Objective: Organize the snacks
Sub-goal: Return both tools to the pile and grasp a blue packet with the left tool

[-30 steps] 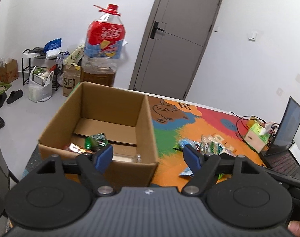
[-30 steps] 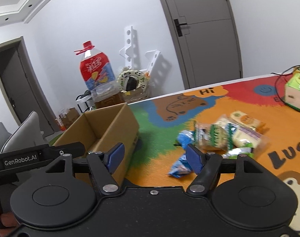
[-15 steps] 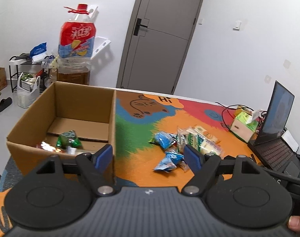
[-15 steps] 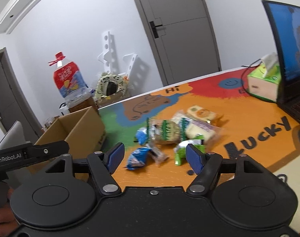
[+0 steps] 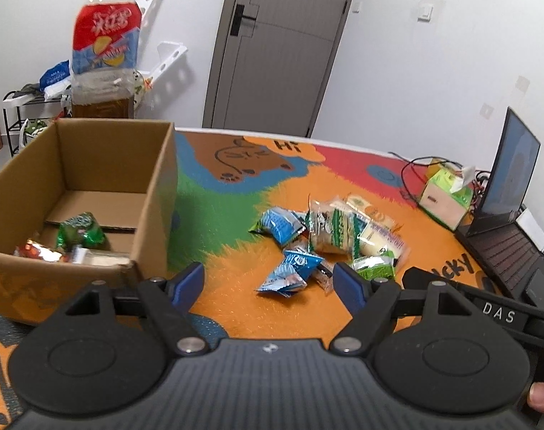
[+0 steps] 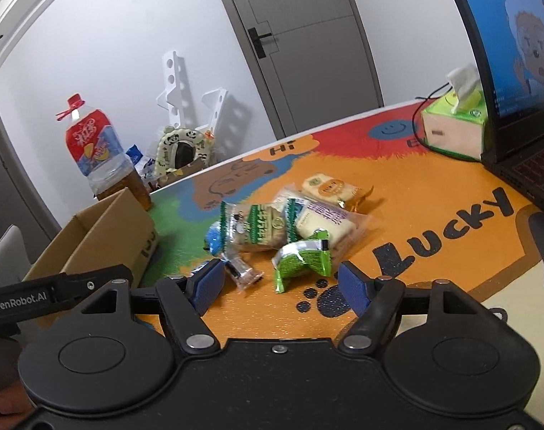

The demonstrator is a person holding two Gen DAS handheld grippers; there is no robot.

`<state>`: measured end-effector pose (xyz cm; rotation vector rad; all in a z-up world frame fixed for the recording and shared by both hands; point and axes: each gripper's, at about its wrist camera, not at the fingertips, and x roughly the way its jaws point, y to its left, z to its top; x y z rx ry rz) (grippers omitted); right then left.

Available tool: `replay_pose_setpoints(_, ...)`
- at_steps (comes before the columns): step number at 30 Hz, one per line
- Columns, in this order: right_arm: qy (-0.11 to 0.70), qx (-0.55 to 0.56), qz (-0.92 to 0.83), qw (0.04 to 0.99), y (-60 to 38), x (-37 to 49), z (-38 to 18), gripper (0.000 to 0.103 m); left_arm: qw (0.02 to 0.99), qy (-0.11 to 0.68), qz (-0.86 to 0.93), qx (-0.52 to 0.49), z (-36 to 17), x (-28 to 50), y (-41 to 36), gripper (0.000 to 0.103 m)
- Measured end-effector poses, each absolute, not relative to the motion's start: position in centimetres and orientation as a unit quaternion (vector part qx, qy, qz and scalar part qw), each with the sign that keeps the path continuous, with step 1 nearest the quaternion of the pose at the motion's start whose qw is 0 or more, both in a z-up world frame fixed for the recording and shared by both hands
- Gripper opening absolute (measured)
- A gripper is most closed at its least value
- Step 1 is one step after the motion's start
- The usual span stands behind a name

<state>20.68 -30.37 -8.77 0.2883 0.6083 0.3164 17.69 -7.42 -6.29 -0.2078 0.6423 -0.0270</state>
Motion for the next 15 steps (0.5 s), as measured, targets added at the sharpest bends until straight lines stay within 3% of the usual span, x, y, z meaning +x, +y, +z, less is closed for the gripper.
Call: replay_pose_setpoints(15,0.326,0.145,0.155,0.921,-30.2,24.3,-11.4,0.071,0.932,0.349,-0.017,-0.091,-9.1,21.8,-9.2,0.077)
